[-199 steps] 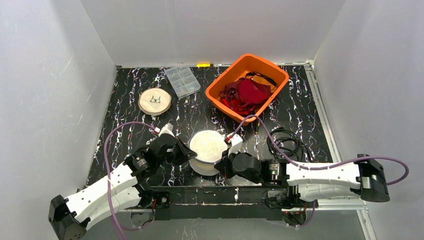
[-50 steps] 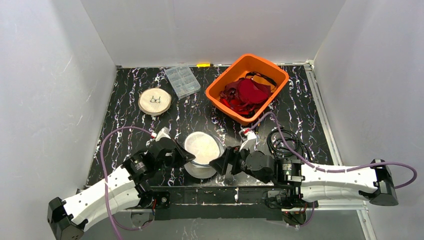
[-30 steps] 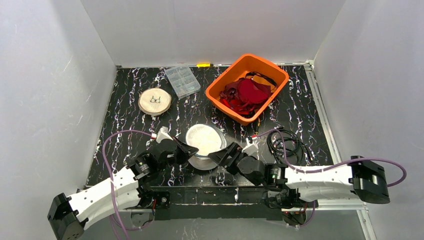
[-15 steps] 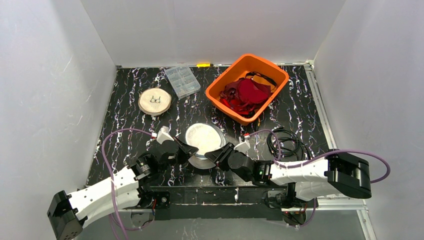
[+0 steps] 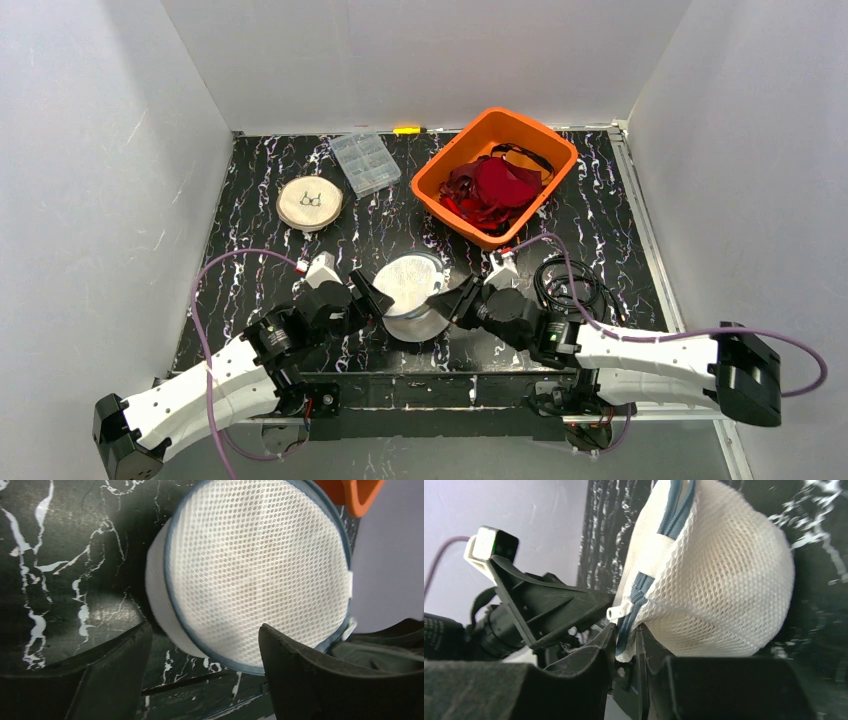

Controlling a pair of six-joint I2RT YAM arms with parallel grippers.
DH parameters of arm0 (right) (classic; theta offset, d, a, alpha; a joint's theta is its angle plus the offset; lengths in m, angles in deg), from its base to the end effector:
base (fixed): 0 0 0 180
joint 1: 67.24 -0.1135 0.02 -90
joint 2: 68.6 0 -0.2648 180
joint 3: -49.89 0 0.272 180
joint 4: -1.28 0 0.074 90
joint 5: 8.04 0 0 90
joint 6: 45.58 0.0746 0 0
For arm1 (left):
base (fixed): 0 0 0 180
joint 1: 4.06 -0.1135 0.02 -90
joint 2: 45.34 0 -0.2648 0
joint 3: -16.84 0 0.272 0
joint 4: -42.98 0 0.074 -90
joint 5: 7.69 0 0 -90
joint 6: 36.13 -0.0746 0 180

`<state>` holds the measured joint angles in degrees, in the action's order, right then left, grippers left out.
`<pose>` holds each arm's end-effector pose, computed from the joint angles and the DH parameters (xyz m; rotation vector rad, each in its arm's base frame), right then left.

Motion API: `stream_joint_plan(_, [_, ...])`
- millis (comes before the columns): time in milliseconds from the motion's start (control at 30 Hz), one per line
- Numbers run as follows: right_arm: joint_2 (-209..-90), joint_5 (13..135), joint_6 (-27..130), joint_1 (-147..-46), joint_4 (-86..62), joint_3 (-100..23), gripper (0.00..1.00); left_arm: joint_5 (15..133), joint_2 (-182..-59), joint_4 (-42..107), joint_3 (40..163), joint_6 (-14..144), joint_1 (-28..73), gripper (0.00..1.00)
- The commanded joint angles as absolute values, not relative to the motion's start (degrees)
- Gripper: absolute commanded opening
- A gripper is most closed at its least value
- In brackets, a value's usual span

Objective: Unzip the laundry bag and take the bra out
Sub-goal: Unzip the laundry bag at the center of the board.

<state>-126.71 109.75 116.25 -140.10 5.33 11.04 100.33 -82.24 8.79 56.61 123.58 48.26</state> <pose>0.1134 0.2496 0.2119 0.3580 1.9909 1.2986 0.1428 -0.1471 0.2108 -0.5326 2.1704 -0.9234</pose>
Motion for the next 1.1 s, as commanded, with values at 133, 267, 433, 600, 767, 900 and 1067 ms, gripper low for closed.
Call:
stream_joint_plan(133, [-116.9, 97.4, 88.7, -128.8, -25.0, 4.7, 0.30, 102.7, -78.0, -1.9, 58.3, 115.6, 48.5, 0.80])
stream_joint_plan(267, [-116.8, 96.3, 83.3, -126.0, -32.6, 1.1, 0.53, 102.9, -76.5, -1.2, 57.7, 114.8, 48.5, 0.81])
stream_joint_plan(433, [-113.4, 95.1, 90.9, -126.0, -31.6, 2.5, 0.76, 101.8, -78.6, 0.3, 58.3, 113.5, 48.5, 0.82])
stream_joint_plan(600, [-109.5, 91.1, 103.4, -126.3, -16.7, 12.1, 0.81, 101.1, -81.2, 2.9, 59.2, 111.9, 48.5, 0.82])
stream_joint_plan(767, [-109.8, 92.8, 106.8, -127.1, -5.1, 14.7, 0.91, 101.3, -82.1, 3.1, 60.4, 111.2, 48.6, 0.82])
stream_joint_plan(900, [-114.3, 96.8, 107.7, -128.9, -6.5, 11.7, 0.91, 101.8, -81.9, 2.3, 60.6, 111.8, 48.5, 0.82])
stream_joint_plan(1067, [-118.8, 99.5, 110.0, -129.5, -5.6, 10.3, 0.78, 102.6, -81.4, 1.5, 59.6, 113.4, 48.5, 0.82])
